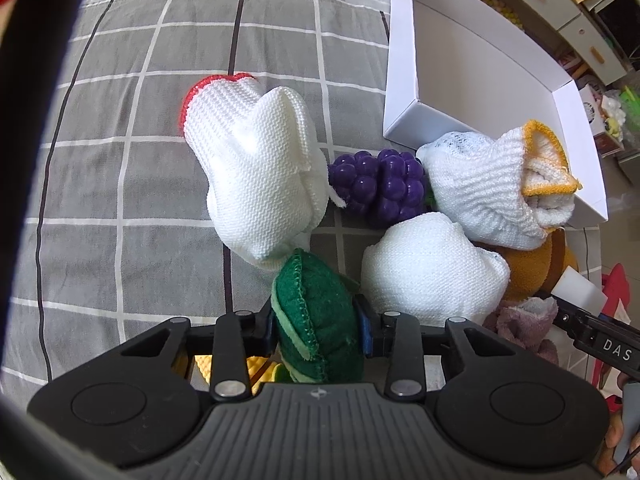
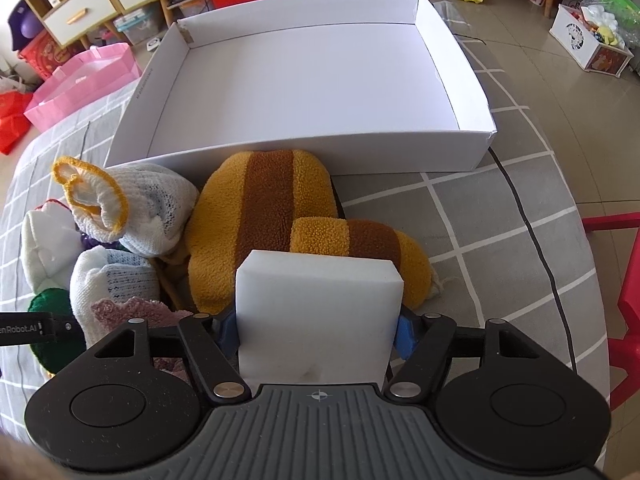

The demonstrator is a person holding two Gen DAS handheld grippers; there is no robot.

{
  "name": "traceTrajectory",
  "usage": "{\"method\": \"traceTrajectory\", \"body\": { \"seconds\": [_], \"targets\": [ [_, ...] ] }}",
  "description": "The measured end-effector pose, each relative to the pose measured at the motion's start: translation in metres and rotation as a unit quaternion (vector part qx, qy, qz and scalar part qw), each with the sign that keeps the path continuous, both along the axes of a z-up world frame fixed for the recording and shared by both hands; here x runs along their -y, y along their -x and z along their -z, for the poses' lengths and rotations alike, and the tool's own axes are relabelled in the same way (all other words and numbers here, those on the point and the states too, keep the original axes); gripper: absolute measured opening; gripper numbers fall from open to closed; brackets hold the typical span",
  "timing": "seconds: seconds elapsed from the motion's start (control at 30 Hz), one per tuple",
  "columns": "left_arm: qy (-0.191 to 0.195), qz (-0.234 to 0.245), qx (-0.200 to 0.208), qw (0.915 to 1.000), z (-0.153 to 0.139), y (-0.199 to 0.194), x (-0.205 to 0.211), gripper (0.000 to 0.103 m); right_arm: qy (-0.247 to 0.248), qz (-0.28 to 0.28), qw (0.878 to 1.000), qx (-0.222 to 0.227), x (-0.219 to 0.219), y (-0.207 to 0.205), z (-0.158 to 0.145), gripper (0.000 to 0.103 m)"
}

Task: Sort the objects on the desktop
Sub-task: 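Close the right tool on the foam block while the left tool grasps the green felt vegetable, then carry the foam block with the right tool while the left tool carries the felt vegetable to the box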

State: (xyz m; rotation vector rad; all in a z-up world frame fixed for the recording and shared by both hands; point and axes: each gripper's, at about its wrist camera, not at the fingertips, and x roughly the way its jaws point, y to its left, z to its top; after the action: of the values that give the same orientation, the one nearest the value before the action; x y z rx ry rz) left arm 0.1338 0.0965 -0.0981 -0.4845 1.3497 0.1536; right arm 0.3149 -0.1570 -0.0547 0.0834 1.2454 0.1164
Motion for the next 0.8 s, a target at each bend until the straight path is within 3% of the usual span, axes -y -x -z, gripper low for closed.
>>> {"method": "traceTrajectory", "body": {
  "seconds": [0.6, 0.8],
  "targets": [
    [-0.012, 0.006, 0.031, 0.9994, -0.010, 0.016, -0.030, 0.033, -0.029, 0.005, 0.999, 0.017, 0.016, 0.007, -0.018, 0.074],
    [-0.026, 0.024, 0.058, 0.9977, -0.027, 0.025, -0.032, 0.033, -0.043, 0.015, 0.999, 0.028, 0.028, 0.012, -0.027, 0.074]
  ]
}}
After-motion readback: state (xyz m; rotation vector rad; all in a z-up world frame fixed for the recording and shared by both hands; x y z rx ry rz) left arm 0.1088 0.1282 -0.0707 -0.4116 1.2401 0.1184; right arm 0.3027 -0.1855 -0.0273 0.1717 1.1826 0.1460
